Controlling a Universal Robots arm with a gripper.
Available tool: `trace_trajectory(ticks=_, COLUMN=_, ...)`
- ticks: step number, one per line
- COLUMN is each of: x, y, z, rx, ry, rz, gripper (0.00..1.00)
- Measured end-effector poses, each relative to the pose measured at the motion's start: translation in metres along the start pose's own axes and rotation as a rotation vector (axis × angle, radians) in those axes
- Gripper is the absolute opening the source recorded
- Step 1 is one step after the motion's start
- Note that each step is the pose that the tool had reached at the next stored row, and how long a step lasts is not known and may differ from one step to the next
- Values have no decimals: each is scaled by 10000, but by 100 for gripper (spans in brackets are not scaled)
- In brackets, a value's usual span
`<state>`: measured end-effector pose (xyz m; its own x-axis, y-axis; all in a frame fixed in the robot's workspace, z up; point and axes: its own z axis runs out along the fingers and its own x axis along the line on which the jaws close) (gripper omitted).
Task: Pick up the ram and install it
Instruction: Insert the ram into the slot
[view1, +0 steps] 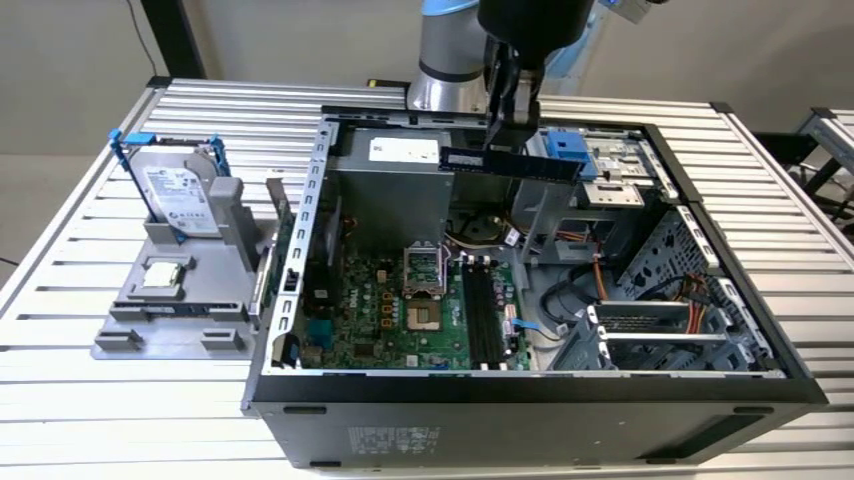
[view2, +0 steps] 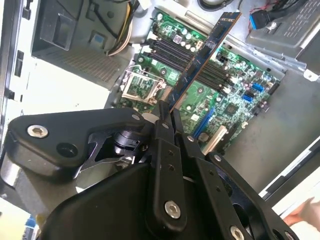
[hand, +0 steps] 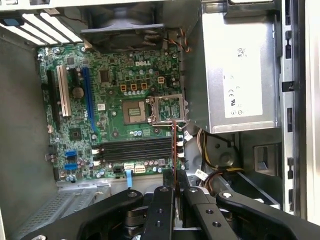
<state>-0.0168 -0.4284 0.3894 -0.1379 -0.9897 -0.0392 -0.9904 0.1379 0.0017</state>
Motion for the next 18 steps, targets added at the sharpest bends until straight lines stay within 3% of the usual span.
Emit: trace_trajectory(ticks=18, x=0, y=0, z=-1, rx=93, ry=-2, rz=2377, gripper=0)
